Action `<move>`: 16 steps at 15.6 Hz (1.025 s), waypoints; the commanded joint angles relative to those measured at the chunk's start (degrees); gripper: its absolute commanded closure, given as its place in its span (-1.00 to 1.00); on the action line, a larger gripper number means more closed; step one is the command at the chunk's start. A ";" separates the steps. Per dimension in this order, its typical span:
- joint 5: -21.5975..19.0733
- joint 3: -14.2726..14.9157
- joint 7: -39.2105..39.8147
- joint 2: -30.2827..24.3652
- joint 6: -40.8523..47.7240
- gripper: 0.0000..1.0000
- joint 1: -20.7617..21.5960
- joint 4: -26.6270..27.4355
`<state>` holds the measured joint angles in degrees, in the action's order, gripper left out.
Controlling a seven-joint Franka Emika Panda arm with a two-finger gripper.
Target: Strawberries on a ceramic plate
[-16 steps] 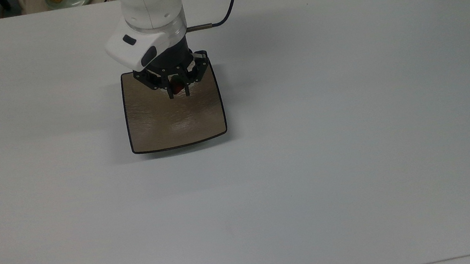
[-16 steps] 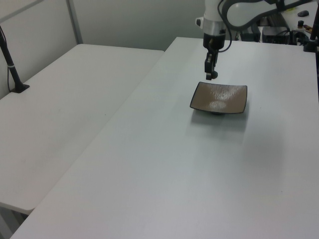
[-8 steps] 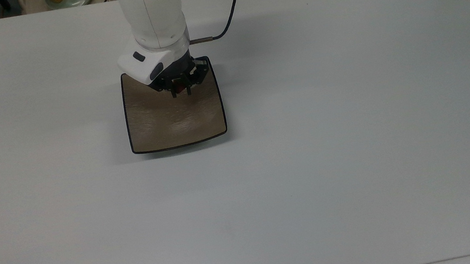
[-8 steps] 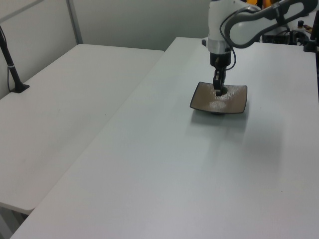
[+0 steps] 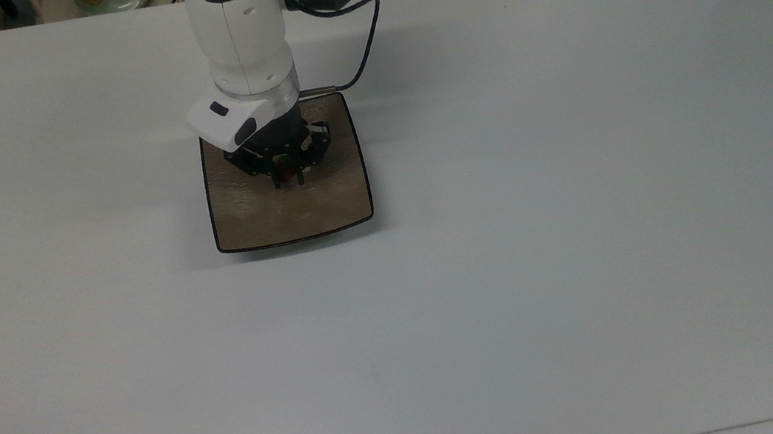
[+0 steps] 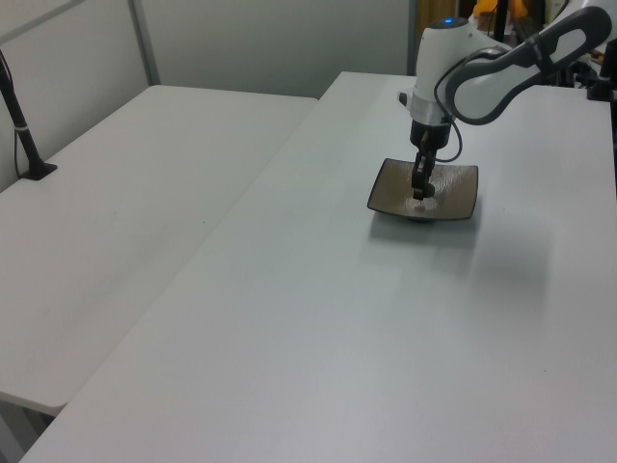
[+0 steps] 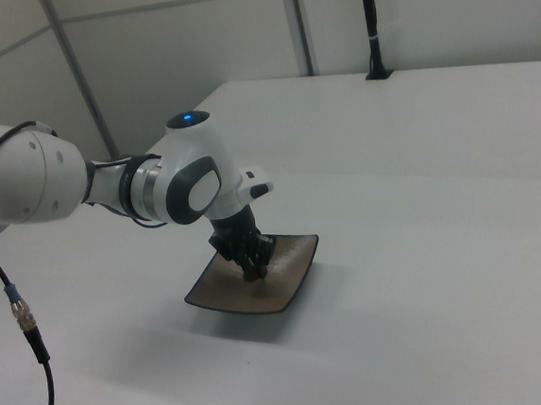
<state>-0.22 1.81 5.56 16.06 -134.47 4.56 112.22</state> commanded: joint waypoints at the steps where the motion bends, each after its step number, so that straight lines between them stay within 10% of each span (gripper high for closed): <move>1: -0.13 0.30 2.17 -0.07 -2.56 0.47 0.09 1.25; 2: -0.13 0.30 2.17 0.02 -2.55 -0.83 0.09 1.25; 3: -0.13 0.30 2.08 0.02 -2.29 -1.00 0.09 1.25; 8: -0.13 0.30 -2.99 -2.96 0.85 -1.00 0.62 -1.37; 16: -0.65 -0.05 -10.84 -10.16 31.61 -1.00 2.99 -19.13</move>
<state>-0.23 1.44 -3.64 8.87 -110.52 5.52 96.26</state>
